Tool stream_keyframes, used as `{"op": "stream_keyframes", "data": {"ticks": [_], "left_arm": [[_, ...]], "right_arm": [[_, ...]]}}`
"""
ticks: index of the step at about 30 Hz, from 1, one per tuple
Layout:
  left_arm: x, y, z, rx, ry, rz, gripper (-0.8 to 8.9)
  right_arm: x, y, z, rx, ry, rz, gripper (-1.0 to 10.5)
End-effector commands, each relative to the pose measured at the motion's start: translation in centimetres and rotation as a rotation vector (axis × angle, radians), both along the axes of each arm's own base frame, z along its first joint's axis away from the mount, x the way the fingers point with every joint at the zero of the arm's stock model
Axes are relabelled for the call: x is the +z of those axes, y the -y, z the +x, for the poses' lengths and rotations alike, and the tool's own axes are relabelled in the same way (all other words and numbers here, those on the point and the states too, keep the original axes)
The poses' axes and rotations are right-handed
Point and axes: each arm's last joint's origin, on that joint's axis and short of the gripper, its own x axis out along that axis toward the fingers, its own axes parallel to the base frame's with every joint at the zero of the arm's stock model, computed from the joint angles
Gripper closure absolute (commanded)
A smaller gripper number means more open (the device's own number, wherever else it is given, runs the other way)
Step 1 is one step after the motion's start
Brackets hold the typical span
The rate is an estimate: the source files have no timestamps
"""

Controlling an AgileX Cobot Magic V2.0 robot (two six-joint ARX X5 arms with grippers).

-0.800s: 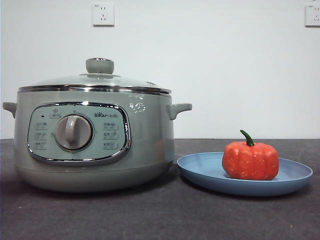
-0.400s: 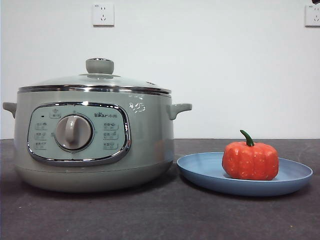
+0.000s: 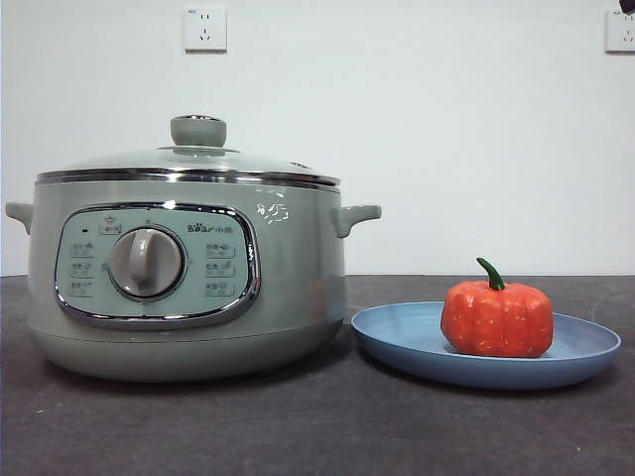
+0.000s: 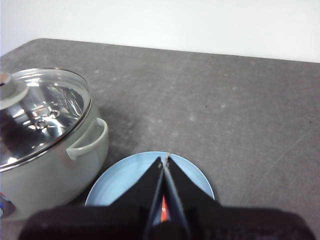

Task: Take the pumpkin out from the steamer,put the pumpkin in the blue plate,close the lid

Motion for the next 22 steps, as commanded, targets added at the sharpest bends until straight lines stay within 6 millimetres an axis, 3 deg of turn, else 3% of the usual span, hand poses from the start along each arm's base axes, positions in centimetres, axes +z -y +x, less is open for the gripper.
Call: {"op": "stream_keyframes", "data": {"ticks": [1, 7, 11, 22], "left_arm": [[-2.2, -0.1, 0.9, 0.032, -0.01, 0.006, 8.17], [-7.9, -0.2, 2.8, 0.055, -0.091, 0.011, 8.17], [-10.1, -0.2, 3.3, 0.053, -0.136, 0.014, 8.17], [-11.6, -0.2, 3.6, 0.055, -0.166, -0.009, 8.17]], "right_arm": [[-0.2, 0.0, 0.0, -0.004, -0.003, 0.003, 9.6], [-0.2, 0.0, 0.0, -0.004, -0.003, 0.003, 9.6], [-0.2, 0.0, 0.0, -0.004, -0.003, 0.003, 9.6], [-0.2, 0.0, 0.0, -0.004, -0.004, 0.002, 9.6]]}}
